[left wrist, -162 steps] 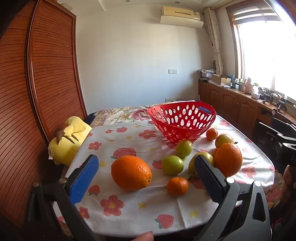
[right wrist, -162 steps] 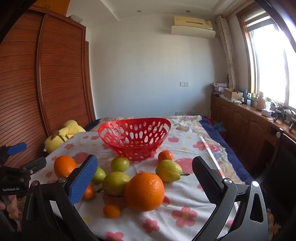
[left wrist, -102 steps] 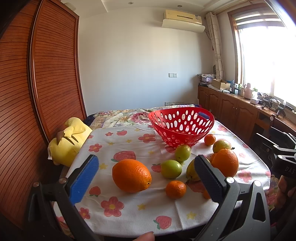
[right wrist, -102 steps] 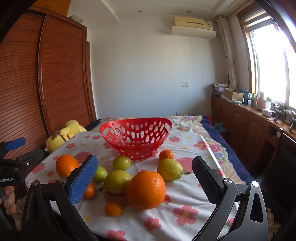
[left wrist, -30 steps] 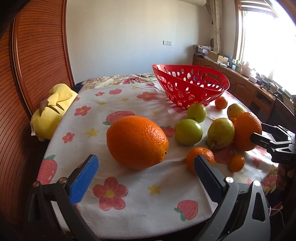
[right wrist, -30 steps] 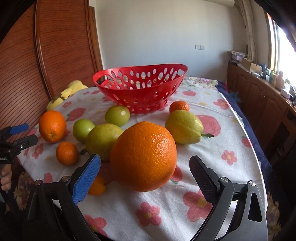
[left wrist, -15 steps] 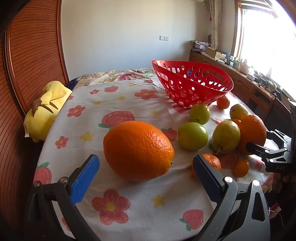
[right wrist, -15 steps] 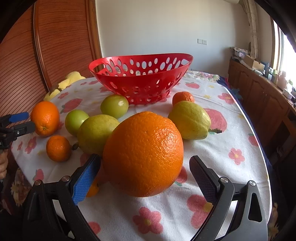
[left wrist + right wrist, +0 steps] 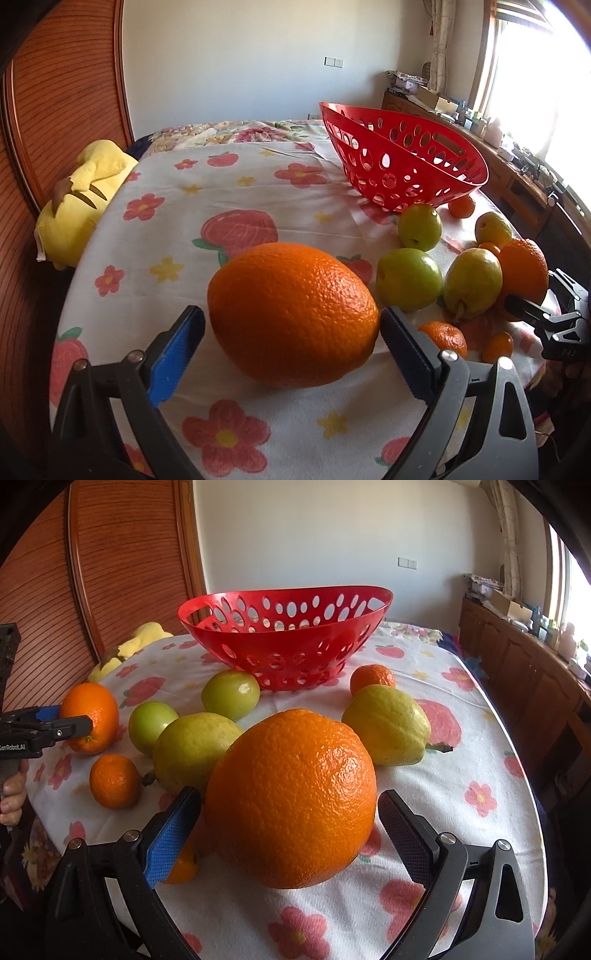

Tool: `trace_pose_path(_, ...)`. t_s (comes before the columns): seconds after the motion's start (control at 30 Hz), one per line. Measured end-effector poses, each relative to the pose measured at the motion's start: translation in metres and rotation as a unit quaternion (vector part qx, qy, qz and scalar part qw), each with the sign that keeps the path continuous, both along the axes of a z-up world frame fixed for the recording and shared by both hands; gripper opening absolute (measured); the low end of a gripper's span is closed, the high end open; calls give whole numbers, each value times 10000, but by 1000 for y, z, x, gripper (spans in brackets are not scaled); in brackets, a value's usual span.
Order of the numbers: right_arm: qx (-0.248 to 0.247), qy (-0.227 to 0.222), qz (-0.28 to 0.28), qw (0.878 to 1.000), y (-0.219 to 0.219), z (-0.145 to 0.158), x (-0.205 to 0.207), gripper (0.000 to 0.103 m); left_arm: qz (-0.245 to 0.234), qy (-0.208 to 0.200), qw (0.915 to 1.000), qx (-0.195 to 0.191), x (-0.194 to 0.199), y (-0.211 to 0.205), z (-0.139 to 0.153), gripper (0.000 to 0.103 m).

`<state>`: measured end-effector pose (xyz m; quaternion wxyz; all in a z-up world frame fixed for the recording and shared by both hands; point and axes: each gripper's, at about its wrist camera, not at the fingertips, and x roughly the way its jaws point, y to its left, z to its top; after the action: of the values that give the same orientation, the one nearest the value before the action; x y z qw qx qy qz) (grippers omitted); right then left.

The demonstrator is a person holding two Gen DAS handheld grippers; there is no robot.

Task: Organize fruits
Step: 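Close the right tool on a large orange while the left tool closes on another large orange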

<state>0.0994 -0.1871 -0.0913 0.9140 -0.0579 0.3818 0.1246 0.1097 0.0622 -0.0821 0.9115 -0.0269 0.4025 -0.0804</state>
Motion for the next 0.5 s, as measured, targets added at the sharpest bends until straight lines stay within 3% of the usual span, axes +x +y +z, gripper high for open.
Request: trace_pose_path(0.5,16,101,30,9999,0,-6,4,86,-51,61,10000,0,7,-1,-4,98)
